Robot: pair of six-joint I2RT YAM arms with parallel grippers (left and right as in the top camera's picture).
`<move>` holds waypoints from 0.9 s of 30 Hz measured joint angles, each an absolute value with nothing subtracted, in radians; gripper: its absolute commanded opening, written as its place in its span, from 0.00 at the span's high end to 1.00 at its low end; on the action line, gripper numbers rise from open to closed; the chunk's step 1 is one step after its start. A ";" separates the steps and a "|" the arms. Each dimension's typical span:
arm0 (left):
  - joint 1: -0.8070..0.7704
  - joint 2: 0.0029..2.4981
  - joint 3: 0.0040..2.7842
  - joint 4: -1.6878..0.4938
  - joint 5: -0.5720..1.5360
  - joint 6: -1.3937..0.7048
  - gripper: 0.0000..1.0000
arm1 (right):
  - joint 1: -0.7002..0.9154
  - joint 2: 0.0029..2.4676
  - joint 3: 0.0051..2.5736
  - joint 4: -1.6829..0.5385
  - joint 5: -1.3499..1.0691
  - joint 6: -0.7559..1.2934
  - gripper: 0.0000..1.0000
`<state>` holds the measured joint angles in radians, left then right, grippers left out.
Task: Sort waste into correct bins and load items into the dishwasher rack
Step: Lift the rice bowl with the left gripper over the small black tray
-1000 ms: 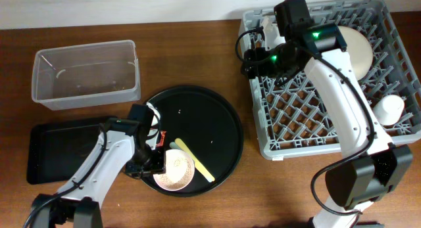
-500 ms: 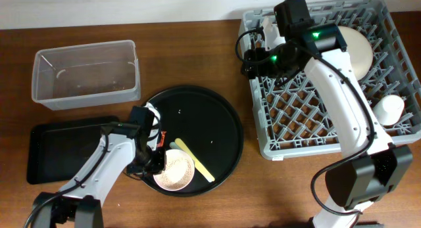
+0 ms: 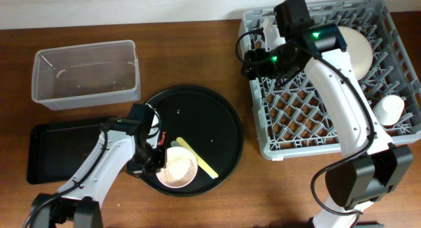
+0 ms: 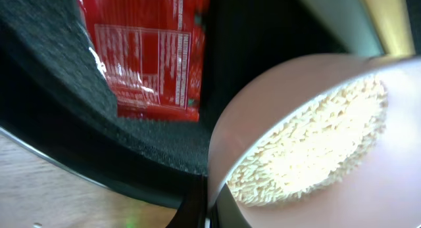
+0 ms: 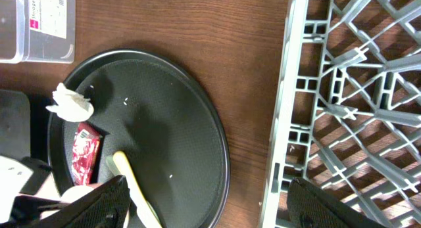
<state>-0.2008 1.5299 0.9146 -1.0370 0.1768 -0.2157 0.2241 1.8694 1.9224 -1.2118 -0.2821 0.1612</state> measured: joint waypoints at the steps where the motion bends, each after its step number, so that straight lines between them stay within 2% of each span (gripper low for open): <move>1: -0.201 1.530 0.953 -1.084 0.159 -0.224 0.99 | 0.224 1.869 1.922 -1.215 -0.282 0.161 0.20; 9: -0.184 1.530 1.224 -1.260 -0.054 -0.303 0.99 | 0.224 1.869 1.922 -1.219 -0.281 0.161 0.20; 16: -0.118 1.530 1.251 -1.332 -0.227 -0.329 0.99 | 0.224 1.869 1.922 -1.219 -0.281 0.161 0.20; 27: 0.187 1.530 1.251 -1.322 -0.438 -0.337 0.99 | 0.224 1.869 1.922 -1.219 -0.281 0.161 0.19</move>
<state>0.1871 1.5299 1.2510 -1.3220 -0.4381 -0.3374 0.2241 1.8694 1.9224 -1.2186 -0.2813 0.1608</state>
